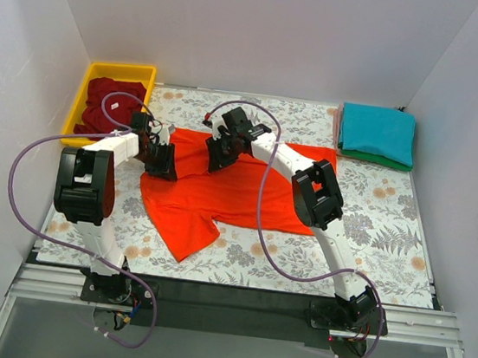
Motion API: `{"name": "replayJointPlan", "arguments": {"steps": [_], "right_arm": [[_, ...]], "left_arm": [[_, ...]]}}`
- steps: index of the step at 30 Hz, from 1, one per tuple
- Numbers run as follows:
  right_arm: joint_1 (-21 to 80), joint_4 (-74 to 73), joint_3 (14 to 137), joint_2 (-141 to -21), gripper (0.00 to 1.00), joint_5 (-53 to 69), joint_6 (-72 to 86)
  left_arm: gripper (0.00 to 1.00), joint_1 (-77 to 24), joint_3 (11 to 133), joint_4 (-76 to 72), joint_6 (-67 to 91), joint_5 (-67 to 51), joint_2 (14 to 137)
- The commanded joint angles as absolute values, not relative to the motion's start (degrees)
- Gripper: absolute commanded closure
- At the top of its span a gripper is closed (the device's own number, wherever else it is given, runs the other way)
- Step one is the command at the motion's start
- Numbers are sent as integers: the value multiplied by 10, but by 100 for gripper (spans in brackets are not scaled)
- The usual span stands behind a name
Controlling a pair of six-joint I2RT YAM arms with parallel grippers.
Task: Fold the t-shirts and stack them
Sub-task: Fold the tshirt
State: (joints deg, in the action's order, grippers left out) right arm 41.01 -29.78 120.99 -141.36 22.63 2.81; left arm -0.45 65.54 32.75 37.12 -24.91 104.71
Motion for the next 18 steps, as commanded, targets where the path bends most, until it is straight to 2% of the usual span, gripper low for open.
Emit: {"name": "replayJointPlan", "arguments": {"steps": [1,7,11,18], "right_arm": [[414,-283,1226,-1407,77,226,28],[414,-283,1225,-1403,86,227,27],[414,-283,1223,-1400,87,229,26],[414,-284,1222,-1402,88,232,27]], "left_arm": [[74,-5,676,320,374,-243,1042],[81,-4,674,320,374,-237,1039],[74,-5,671,325,374,-200,1033],[74,-5,658,317,374,-179,1022]]}}
